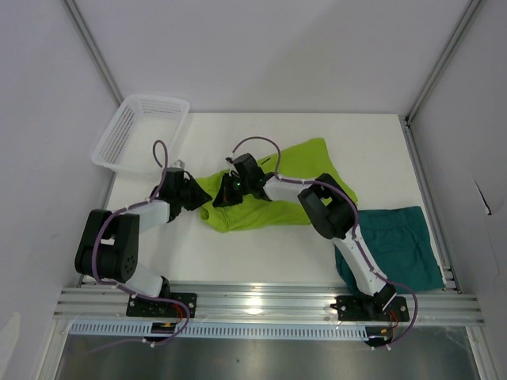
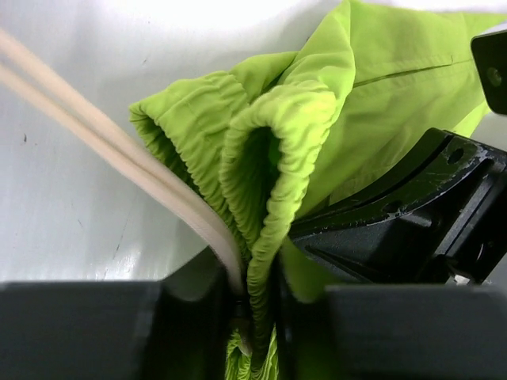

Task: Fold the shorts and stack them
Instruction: Fold the shorts

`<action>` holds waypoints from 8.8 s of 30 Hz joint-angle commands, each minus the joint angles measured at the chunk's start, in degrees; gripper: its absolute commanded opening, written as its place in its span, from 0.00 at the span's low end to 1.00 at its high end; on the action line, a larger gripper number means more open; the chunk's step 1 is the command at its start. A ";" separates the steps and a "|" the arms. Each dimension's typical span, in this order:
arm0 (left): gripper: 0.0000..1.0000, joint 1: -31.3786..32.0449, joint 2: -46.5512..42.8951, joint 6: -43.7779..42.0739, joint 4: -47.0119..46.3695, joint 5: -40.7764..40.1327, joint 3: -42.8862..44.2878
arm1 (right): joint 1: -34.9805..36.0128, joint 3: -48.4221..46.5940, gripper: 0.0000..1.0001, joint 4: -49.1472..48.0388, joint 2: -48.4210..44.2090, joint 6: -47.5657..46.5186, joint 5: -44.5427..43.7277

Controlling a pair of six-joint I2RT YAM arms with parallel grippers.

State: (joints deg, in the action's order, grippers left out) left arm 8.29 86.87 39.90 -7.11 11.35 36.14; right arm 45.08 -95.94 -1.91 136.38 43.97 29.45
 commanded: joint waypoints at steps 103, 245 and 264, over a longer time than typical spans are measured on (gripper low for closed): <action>0.00 19.82 3.57 -15.56 59.05 -23.66 56.23 | 1.94 27.39 0.00 -24.17 -2.61 20.61 16.68; 0.98 29.76 -5.13 -0.09 28.47 -13.64 26.53 | -28.57 44.53 0.96 15.79 -56.22 -9.51 -12.56; 0.99 23.52 -14.54 -2.46 32.87 -14.52 22.84 | -8.69 23.78 0.99 35.31 -33.81 -7.31 -51.69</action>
State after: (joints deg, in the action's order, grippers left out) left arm 32.18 74.17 39.07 25.26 -3.22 59.68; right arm 36.23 -69.80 30.63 101.32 35.38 -15.79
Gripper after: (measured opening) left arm 0.985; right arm 0.993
